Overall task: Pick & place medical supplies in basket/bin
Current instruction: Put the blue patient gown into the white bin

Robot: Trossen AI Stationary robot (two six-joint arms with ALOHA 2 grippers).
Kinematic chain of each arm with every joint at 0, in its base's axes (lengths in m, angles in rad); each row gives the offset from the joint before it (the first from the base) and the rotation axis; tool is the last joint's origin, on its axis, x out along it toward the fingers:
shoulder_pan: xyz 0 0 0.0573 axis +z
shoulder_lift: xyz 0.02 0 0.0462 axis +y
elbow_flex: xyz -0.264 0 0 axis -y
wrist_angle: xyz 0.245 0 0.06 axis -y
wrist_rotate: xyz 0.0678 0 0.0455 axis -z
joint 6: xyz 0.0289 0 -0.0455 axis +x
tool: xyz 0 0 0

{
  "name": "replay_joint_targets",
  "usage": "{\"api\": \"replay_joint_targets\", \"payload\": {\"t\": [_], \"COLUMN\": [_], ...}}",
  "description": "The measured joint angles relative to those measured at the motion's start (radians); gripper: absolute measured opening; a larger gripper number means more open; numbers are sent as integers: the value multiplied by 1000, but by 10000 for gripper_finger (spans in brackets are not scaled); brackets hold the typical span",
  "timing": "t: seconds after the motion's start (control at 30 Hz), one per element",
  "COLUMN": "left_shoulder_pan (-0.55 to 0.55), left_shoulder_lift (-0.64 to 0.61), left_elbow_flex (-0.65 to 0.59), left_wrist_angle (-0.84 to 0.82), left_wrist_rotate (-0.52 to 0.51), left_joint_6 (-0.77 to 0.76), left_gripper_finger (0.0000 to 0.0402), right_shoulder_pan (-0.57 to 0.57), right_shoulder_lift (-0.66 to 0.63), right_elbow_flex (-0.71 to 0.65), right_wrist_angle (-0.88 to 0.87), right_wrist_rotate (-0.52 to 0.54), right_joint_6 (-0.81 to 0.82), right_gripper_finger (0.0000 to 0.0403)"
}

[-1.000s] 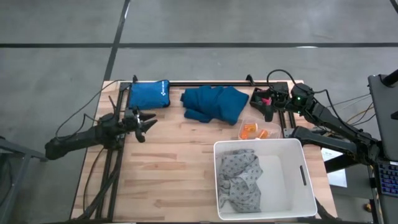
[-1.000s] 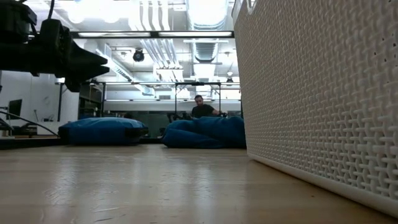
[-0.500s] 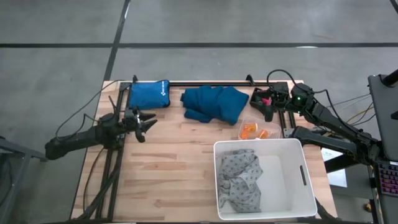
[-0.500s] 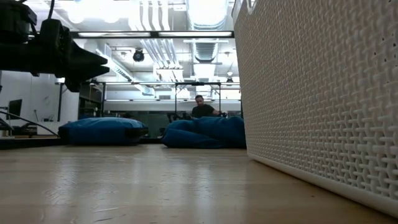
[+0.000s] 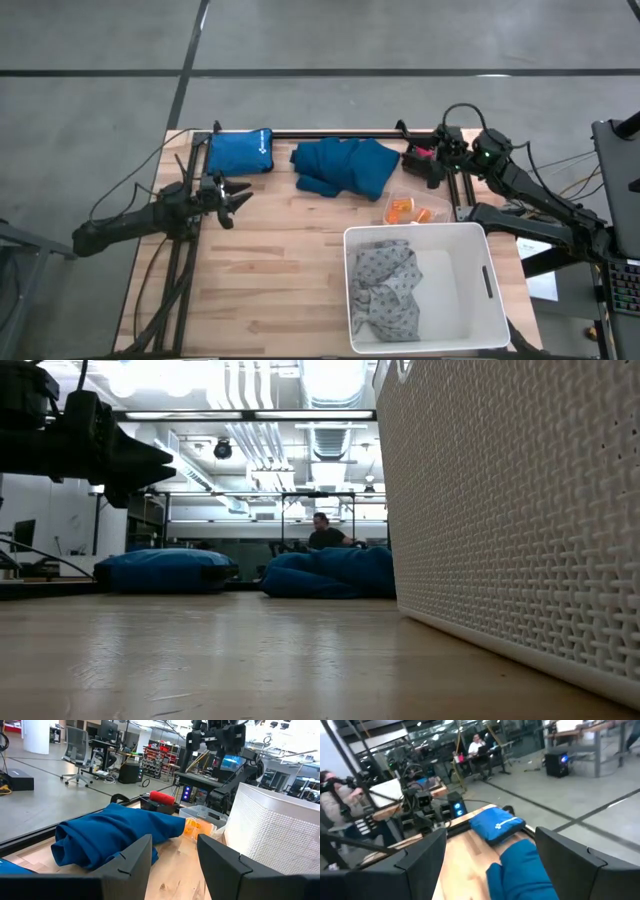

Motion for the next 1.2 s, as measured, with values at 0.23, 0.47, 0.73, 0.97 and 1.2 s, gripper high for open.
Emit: {"api": "replay_joint_targets", "payload": {"t": [0.23, 0.47, 0.73, 0.97, 1.2], "left_shoulder_pan": [0, 0, 0, 0, 0], "left_shoulder_lift": [0, 0, 0, 0, 0], "left_elbow_flex": [0, 0, 0, 0, 0], "left_wrist_angle": [0, 0, 0, 0, 0], "left_wrist_rotate": [0, 0, 0, 0, 0], "left_joint_6": [1, 2, 3, 3, 3], "left_gripper_finger": [164, 164, 164, 164, 164], "right_shoulder_pan": [0, 0, 0, 0, 1], "right_shoulder_lift": [239, 509, 780, 978, 1127], "right_elbow_flex": [182, 418, 708, 930, 1061], "right_wrist_angle": [-112, -235, -511, -689, -861], "right_wrist_rotate": [-50, -96, -66, -32, -13], "right_joint_6": [-44, -204, -303, -248, -266], "right_gripper_finger": [286, 287, 292, 289, 290]}}
